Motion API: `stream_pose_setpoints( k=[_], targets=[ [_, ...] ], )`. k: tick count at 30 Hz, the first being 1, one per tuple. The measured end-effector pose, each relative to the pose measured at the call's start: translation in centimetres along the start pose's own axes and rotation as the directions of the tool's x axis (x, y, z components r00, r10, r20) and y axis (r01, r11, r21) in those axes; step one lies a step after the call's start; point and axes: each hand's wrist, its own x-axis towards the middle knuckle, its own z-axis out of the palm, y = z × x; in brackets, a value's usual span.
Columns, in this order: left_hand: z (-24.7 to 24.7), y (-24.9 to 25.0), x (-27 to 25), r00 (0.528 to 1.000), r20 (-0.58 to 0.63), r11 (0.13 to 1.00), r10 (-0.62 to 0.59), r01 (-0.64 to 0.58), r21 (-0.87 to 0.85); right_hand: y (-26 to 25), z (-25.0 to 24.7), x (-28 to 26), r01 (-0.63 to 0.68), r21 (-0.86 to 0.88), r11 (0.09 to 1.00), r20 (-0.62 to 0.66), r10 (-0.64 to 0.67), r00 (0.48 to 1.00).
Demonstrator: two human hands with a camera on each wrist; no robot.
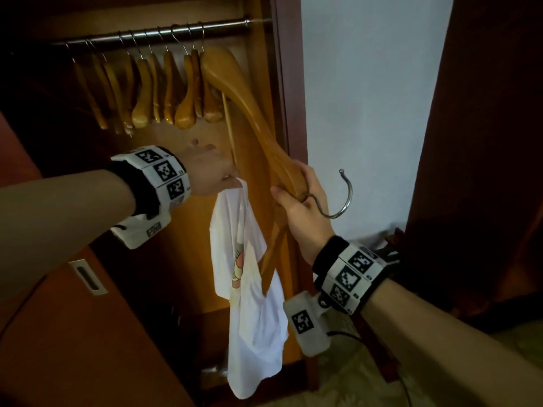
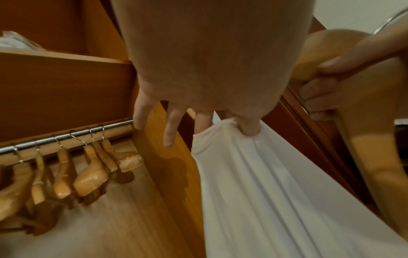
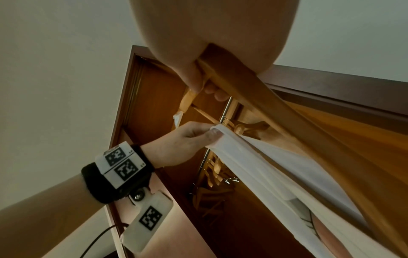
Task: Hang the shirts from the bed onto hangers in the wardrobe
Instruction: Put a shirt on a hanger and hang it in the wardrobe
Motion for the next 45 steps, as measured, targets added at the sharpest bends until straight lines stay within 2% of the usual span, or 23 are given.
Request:
stream_pose_setpoints(
  k=[5, 8, 12, 16, 19, 22, 26, 31, 33, 36, 38, 40, 45],
  targets=[
    [1.7, -1.9, -0.7, 1.0, -0.024, 0.996, -0.009, 0.011, 0.085, -0.2, -0.8, 0.3, 0.005, -0.069, 0.998, 0.067, 0.0, 0.998],
    [2.7, -2.4, -1.0, 0.999, -0.05, 0.998, 0.0, 0.003, 0.06, -0.6, -0.3, 0.4, 0.023, -0.083, 0.996, 0.075, -0.017, 0.997],
    [3.4, -1.9, -1.5, 1.0, -0.012, 0.999, 0.027, -0.026, 0.033, -2.6, 1.1, 1.8, 0.09, 0.07, 0.993, -0.02, -0.088, 0.996],
    [3.7, -2.6, -2.0, 0.993, -0.108, 0.998, 0.052, -0.055, -0.031, -3.5, 2.3, 2.3, 0.148, 0.186, 0.971, -0.053, -0.14, 0.989],
    [2.9, -3.0, -2.5, 0.967, -0.255, 0.982, -0.002, -0.047, -0.184, -1.4, 3.6, 0.9, 0.112, 0.1, 0.989, -0.067, -0.105, 0.992],
    [1.8, -3.6, -2.8, 0.943, -0.321, 0.953, -0.088, -0.015, -0.303, 1.7, 4.5, -0.6, 0.049, 0.045, 0.998, -0.071, -0.046, 0.996],
    [2.0, -5.1, -3.0, 0.928, -0.355, 0.95, -0.118, 0.001, -0.312, 3.5, 4.4, -1.5, -0.048, -0.022, 0.999, 0.002, 0.048, 0.999],
    [4.7, -7.1, -3.7, 0.963, -0.254, 0.979, -0.095, 0.045, -0.199, 3.5, 3.2, -1.0, -0.047, -0.168, 0.985, 0.005, 0.049, 0.999],
    [6.3, -8.0, -4.2, 0.984, -0.167, 0.996, -0.058, 0.047, -0.073, 3.5, 2.1, -0.7, -0.071, -0.189, 0.979, 0.009, 0.074, 0.997],
    [8.7, -9.1, -5.1, 0.986, 0.017, 0.979, -0.165, 0.161, 0.121, 3.0, 0.0, -0.5, -0.111, -0.125, 0.986, 0.055, 0.118, 0.991],
    [10.0, -9.4, -5.7, 0.976, 0.113, 0.978, -0.186, 0.172, 0.119, 2.4, -1.0, -0.2, -0.128, -0.088, 0.988, 0.091, 0.136, 0.987],
    [10.9, -9.9, -5.9, 0.974, 0.129, 0.982, -0.187, 0.182, 0.053, 1.8, -1.6, -0.1, -0.147, -0.091, 0.985, 0.13, 0.158, 0.979],
    [11.2, -10.6, -6.1, 0.976, 0.15, 0.986, -0.16, 0.153, 0.059, 1.3, -2.1, -0.1, -0.196, -0.291, 0.936, 0.179, 0.255, 0.95]
  ],
)
